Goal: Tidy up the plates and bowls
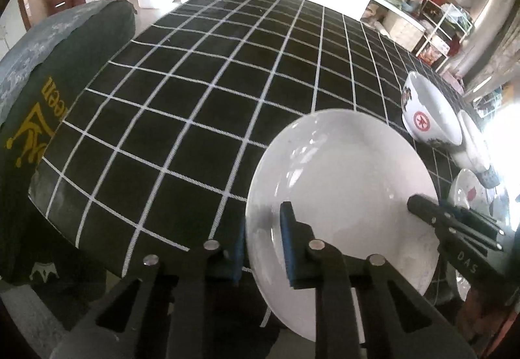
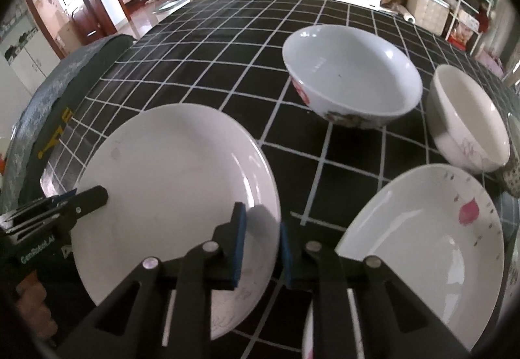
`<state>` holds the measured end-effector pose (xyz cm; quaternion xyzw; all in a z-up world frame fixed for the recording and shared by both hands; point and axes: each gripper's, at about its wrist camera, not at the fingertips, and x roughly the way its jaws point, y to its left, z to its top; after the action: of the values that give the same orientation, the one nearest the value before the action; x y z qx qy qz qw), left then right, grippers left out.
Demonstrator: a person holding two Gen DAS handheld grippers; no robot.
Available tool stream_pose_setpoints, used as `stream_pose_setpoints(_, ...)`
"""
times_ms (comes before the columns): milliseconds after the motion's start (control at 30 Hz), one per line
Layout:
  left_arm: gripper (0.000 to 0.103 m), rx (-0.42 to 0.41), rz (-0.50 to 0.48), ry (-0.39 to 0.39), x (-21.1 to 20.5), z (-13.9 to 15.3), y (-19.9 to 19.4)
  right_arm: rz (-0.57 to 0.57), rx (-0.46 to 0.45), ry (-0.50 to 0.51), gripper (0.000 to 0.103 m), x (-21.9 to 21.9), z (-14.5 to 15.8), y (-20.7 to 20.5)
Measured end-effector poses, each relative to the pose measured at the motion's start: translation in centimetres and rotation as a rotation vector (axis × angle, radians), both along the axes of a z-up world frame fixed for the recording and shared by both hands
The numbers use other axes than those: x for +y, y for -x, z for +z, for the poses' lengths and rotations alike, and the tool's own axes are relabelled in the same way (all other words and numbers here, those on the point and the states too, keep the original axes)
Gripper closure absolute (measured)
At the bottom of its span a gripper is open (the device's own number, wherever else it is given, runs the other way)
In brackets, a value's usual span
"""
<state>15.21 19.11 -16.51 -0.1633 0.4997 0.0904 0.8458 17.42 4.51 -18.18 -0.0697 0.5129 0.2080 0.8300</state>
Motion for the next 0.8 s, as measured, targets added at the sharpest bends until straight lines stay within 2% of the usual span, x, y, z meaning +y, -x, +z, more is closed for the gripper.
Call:
stream_pose_setpoints(100,0.085,-0.020,0.008,0.002,0.1,0.2,-0.1,-0.005,-0.017,0.015,0.080,0.7,0.2,0.0)
stream_pose_setpoints(233,0.085,-0.005,0.004,0.011,0.0,-0.2,-0.7,-0.025,-0.034,0.026,0.080,1.2,0.6,-0.6)
stream_pose_setpoints(333,0.085,-0.006,0.011,0.021,0.0,-0.3,-1.0,-0.032,-0.016,0.026,0.080,1.3,0.4,-1.3)
stream_pose_setpoints(533,0.086,-0.015,0.011,-0.004,-0.4,-0.1,-1.1,-0.051,-0.028,0.015,0.081,0.8,0.3,-1.5)
stream_pose_setpoints(800,0.086,-0.152,0.150,-0.044,0.5,3.4,1.2,-0.096,-0.090,-0.047,0.081,-3.2,4.2,0.2)
